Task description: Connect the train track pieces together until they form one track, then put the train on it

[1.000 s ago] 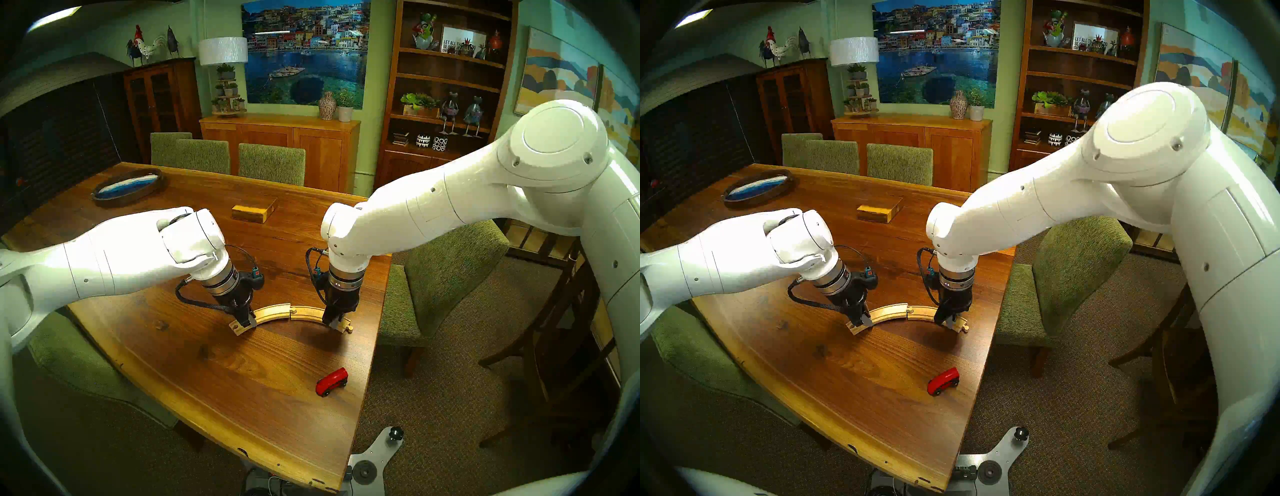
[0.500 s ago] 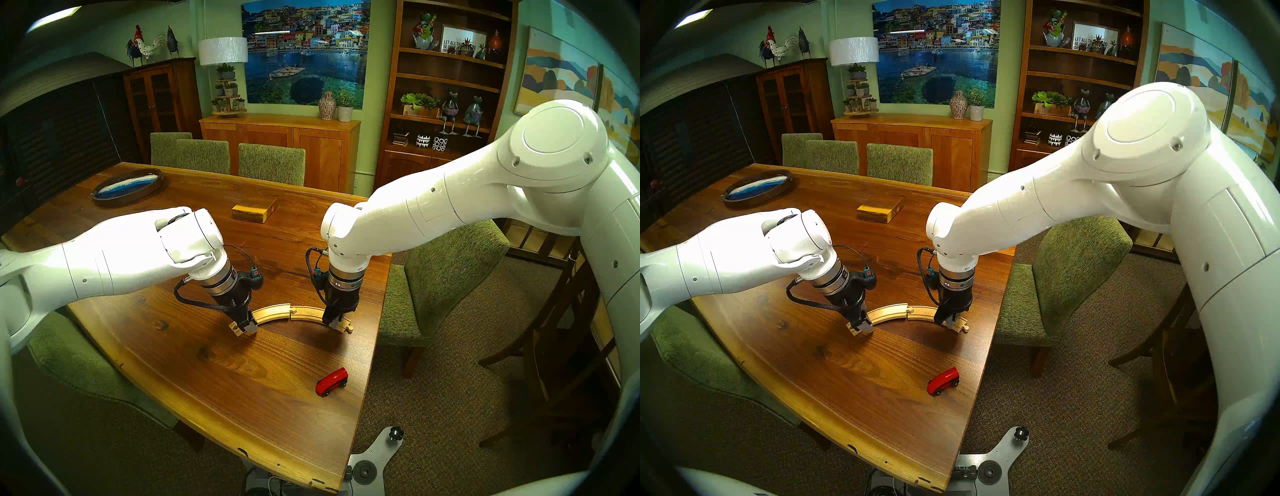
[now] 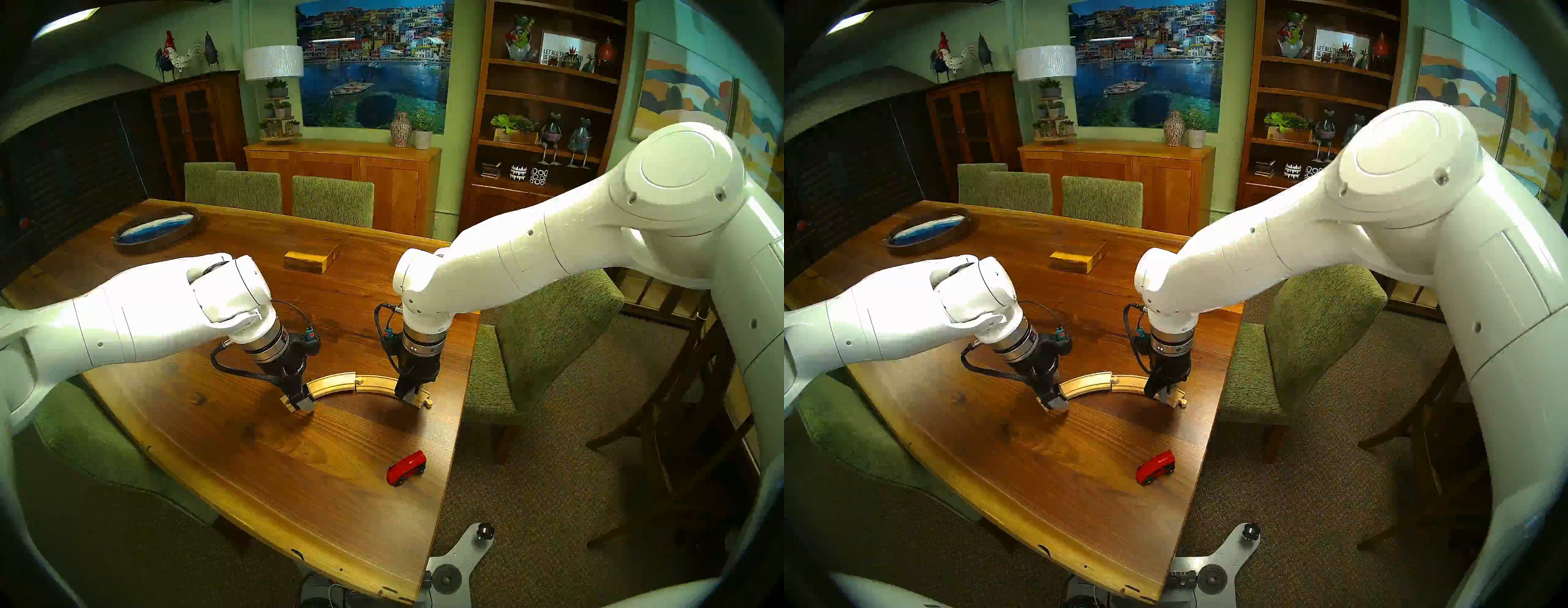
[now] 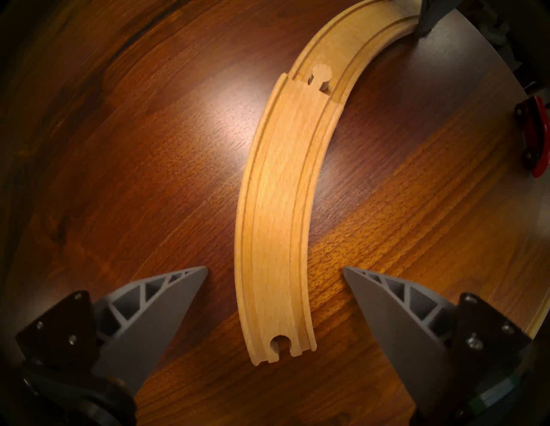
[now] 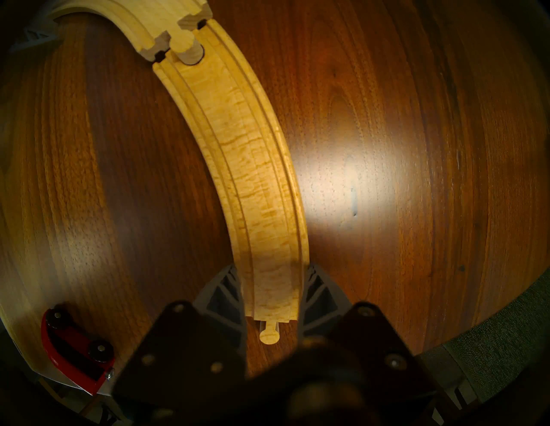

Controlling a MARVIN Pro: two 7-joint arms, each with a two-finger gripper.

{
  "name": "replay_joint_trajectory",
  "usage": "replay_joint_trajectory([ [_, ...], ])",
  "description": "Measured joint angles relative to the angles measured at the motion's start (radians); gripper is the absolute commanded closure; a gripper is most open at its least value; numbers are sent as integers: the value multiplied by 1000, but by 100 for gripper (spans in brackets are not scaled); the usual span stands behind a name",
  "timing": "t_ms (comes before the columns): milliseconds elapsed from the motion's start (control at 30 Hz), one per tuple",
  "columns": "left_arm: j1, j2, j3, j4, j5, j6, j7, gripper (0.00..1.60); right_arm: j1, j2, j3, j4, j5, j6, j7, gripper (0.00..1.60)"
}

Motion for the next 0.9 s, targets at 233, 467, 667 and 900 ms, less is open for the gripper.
replay_joint_trajectory([
  [233,3,-5,-6,-1,-3,4,15,0,0,0,0,0,0,0,0,160],
  [467,12,-19,-10,9,-13,6,46,13,0,0,0,0,0,0,0,160],
  [667,17,-29,-6,25,-14,6,55,83,0,0,0,0,0,0,0,160],
  [900,17,-32,-5,28,-16,3,56,105,0,0,0,0,0,0,0,160],
])
